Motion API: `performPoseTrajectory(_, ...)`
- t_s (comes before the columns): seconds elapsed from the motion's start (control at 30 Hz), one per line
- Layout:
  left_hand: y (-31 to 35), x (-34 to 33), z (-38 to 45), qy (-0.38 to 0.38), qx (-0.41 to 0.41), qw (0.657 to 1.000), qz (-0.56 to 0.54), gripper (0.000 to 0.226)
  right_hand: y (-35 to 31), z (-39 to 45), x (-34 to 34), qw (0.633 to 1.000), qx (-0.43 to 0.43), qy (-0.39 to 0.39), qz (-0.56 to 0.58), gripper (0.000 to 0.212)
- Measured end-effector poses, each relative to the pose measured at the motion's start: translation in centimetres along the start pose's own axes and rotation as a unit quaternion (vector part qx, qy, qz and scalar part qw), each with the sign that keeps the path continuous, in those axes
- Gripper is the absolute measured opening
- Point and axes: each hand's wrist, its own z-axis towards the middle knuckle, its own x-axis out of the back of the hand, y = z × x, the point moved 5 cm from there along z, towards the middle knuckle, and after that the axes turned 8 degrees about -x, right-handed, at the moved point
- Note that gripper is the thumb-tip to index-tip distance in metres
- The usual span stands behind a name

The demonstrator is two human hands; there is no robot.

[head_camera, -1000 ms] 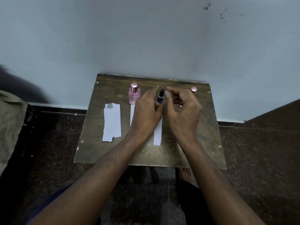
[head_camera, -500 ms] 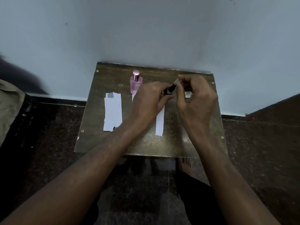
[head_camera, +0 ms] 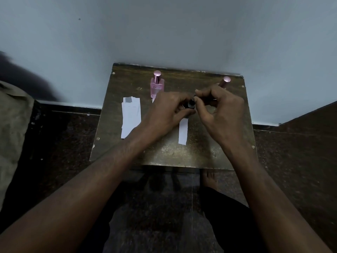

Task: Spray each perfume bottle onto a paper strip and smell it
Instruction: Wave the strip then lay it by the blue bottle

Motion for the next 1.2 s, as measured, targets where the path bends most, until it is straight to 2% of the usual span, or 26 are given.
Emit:
performPoseTrajectory(0.23, -0.4, 0.6, -1.0, 0.024, 0.004, 0.999, -0.027, 0.015, -0.3, -0.3, -0.8, 0.999, 0.008, -0.031, 0.034, 0.007)
performPoseTrajectory(0.37, 0.0, 2.1, -0.8, 0.079, 0.004, 0.996, -0.047, 0.027, -0.3, -0.1, -0.1, 0.993, -0.019, -0.027, 0.112, 0.030)
performPoseTrajectory(0.47, -0.3, 2.5, -0.5, 0.103, 0.008, 0.994, -0.041, 0.030, 0.5, -0.4, -0.5, 0.995, -0.042, -0.052, 0.072, 0.041)
performPoseTrajectory(0.53, -0.3, 1.9, -0.2, 0.089, 0.007, 0.995, -0.054, 0.029, 1.3, -0.7, -0.9, 0.995, -0.054, -0.079, 0.020, 0.044)
performPoseTrajectory(0.77, -1.4, 1.6, -0.8, 0.087, 0.023, 0.996, 0.005, 0.040, 2.6, -0.5, -1.4, 0.990, -0.126, -0.066, 0.022, 0.031)
performPoseTrajectory(0.87, -1.5, 1.2, -1.7, 0.037, 0.016, 0.998, 0.056, 0.028, 3.5, -0.3, -1.0, 0.983, -0.169, -0.045, 0.049, 0.032)
performPoseTrajectory(1.03, -2.0, -0.8, -3.2, -0.028, 0.035, 0.993, 0.106, 0.034, 3.8, -0.5, -1.1, 0.984, -0.163, -0.065, 0.020, 0.034)
performPoseTrajectory(1.2, -1.8, -1.4, -3.2, -0.029, 0.046, 0.990, 0.131, 0.033, 3.8, -0.9, -1.6, 0.986, -0.151, -0.065, 0.009, 0.030)
